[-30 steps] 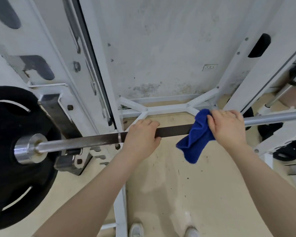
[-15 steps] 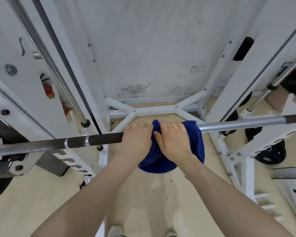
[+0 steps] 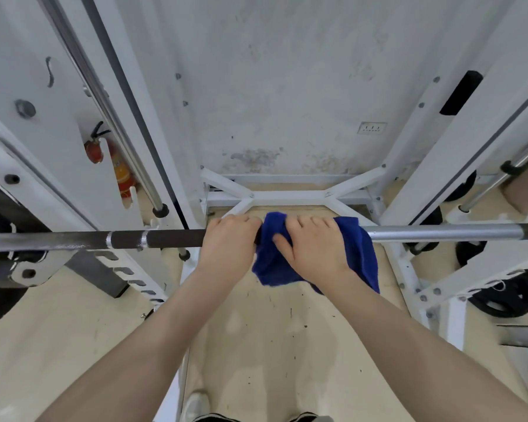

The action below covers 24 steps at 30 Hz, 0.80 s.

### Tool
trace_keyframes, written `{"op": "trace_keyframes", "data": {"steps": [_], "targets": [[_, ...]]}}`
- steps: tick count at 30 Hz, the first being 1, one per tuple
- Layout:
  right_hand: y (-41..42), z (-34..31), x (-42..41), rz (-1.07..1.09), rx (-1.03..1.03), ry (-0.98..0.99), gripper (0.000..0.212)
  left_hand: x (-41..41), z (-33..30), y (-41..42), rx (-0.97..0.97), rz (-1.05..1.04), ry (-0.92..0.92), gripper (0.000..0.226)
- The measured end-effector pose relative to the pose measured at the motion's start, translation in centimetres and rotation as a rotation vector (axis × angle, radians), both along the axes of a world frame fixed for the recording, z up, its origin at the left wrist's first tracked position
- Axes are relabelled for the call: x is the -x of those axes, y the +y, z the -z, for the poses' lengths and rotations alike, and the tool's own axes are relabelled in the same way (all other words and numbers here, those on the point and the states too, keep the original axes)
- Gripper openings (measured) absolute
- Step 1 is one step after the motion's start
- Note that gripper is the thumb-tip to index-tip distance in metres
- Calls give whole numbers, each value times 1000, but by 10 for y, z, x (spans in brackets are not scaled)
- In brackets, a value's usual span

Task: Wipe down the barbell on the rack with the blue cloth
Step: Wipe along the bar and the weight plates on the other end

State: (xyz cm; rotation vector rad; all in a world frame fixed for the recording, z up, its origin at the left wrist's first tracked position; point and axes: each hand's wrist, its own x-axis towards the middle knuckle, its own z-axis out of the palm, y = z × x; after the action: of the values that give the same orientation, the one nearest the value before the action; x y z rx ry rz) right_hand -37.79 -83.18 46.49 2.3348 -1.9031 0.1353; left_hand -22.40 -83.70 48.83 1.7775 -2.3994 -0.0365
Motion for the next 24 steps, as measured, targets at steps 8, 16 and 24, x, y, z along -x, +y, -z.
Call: {"op": "trace_keyframes", "data": {"steps": [8, 16, 24], "targets": [[-8, 9, 14, -47, 101, 25, 34, 8, 1, 7, 30, -70, 28, 22], [-23, -14, 78, 198, -94, -144, 40, 16, 6, 17, 45, -169, 70, 29], [27, 32, 49, 105, 168, -117, 66, 53, 13, 40, 37, -116, 155, 55]]}}
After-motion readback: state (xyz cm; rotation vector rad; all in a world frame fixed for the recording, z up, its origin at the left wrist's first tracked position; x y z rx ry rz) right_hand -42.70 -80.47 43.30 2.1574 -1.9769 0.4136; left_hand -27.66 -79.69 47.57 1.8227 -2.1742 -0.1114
